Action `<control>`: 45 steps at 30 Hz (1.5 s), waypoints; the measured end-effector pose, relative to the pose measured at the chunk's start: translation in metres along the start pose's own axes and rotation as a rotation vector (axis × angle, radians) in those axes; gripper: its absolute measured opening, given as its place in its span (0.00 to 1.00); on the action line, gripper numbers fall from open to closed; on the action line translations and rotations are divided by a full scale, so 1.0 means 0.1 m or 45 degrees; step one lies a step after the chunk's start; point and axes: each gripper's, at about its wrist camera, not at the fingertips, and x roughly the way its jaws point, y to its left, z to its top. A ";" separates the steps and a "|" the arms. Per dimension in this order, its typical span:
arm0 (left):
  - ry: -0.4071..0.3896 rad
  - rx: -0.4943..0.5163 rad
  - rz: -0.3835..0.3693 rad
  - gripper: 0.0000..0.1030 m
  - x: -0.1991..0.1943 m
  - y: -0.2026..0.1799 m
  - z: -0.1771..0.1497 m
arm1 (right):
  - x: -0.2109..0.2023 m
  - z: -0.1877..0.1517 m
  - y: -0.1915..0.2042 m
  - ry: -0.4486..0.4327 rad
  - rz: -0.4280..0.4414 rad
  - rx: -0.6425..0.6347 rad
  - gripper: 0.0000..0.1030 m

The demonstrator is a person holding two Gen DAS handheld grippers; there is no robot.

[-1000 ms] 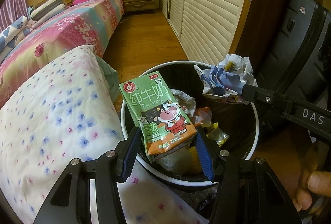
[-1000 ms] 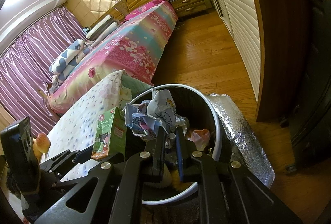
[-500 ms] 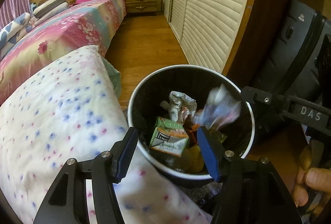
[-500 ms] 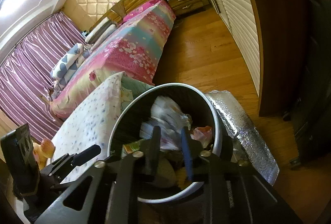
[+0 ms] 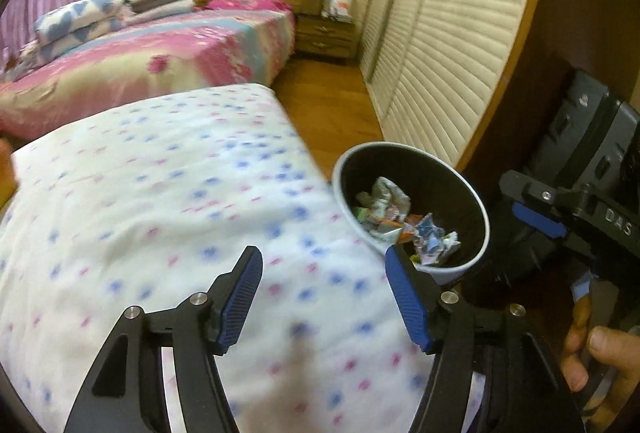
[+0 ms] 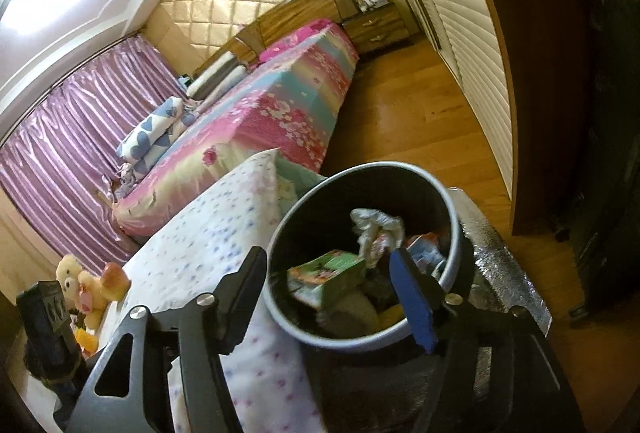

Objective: Collect trash

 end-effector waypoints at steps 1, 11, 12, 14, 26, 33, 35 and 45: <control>-0.018 -0.014 0.011 0.64 -0.06 0.03 -0.06 | -0.03 -0.06 0.06 -0.013 0.006 -0.019 0.70; -0.203 -0.127 0.124 0.66 -0.80 0.33 -0.48 | -0.28 -0.44 0.63 -0.136 -0.016 -0.268 0.78; -0.238 -0.131 0.138 0.66 -0.89 0.34 -0.52 | -0.31 -0.45 0.69 -0.149 -0.016 -0.297 0.78; -0.292 -0.125 0.168 0.66 -1.03 0.35 -0.59 | -0.38 -0.46 0.79 -0.185 -0.012 -0.356 0.79; -0.500 -0.109 0.397 0.91 -1.43 0.30 -1.13 | -0.44 -0.79 1.00 -0.339 -0.042 -0.485 0.97; -0.495 -0.076 0.466 0.91 -1.39 0.23 -1.16 | -0.39 -0.87 1.02 -0.314 -0.032 -0.514 0.97; -0.486 -0.070 0.479 0.91 -1.38 0.22 -1.15 | -0.37 -0.88 1.04 -0.304 -0.028 -0.523 0.97; -0.487 -0.061 0.489 0.91 -1.39 0.23 -1.12 | -0.37 -0.91 1.07 -0.292 -0.016 -0.533 0.97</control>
